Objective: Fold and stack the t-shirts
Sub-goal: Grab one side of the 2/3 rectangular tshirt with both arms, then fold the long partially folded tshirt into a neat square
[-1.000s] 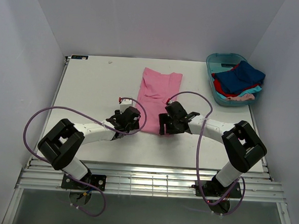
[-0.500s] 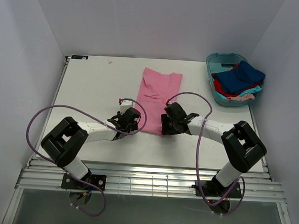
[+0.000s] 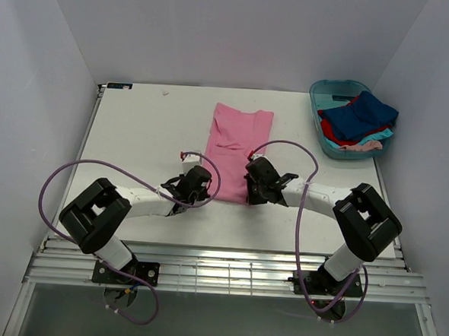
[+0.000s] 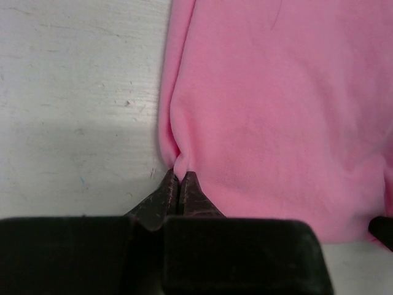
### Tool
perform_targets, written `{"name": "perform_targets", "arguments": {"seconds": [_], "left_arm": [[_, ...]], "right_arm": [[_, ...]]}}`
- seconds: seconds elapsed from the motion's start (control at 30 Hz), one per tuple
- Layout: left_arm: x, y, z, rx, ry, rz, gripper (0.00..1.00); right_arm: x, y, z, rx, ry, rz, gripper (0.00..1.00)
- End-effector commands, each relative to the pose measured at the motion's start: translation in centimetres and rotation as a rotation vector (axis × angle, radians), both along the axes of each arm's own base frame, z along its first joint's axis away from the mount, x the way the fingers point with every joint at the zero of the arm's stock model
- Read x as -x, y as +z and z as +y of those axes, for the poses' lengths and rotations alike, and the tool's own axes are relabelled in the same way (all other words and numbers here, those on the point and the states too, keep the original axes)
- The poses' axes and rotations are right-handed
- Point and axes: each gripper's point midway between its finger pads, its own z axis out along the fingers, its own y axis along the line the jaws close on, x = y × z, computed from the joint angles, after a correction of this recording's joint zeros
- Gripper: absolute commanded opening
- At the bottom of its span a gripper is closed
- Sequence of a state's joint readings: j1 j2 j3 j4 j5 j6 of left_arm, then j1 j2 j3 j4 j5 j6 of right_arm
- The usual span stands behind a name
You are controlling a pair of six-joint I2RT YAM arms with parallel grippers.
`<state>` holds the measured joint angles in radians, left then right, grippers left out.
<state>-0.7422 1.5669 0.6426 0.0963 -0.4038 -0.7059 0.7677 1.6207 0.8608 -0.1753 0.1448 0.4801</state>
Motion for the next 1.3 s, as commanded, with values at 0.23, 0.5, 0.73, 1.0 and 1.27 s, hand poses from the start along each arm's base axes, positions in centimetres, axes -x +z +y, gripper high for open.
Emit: {"name": "perform_targets", "arguments": {"seconds": [0.23,0.5,0.73,1.0,1.27], "left_arm": [[10.5,-1.5,0.0,-0.071,-0.112,0.196,0.00],[8.6,5.2,-1.4,-0.047,-0.084,0.074,0.00],[4.3,12.1,-3.3,-0.042,-0.032,-0.114,0.00],[-0.4,13.8,-2.6,-0.089,0.059,-0.206,0.00],[-6.2,15.2,-2.3,-0.061,0.075,-0.266,0.00]], "right_arm": [[8.1,0.0,-3.1,0.123,0.072,0.072,0.08],[7.1,6.3,-2.1,0.092,0.020,-0.054,0.08],[2.0,11.2,-1.1,0.152,-0.018,-0.253,0.08],[-4.2,13.8,-0.8,0.192,-0.102,-0.363,0.08],[-9.3,14.4,-1.6,0.193,-0.139,-0.393,0.08]]}}
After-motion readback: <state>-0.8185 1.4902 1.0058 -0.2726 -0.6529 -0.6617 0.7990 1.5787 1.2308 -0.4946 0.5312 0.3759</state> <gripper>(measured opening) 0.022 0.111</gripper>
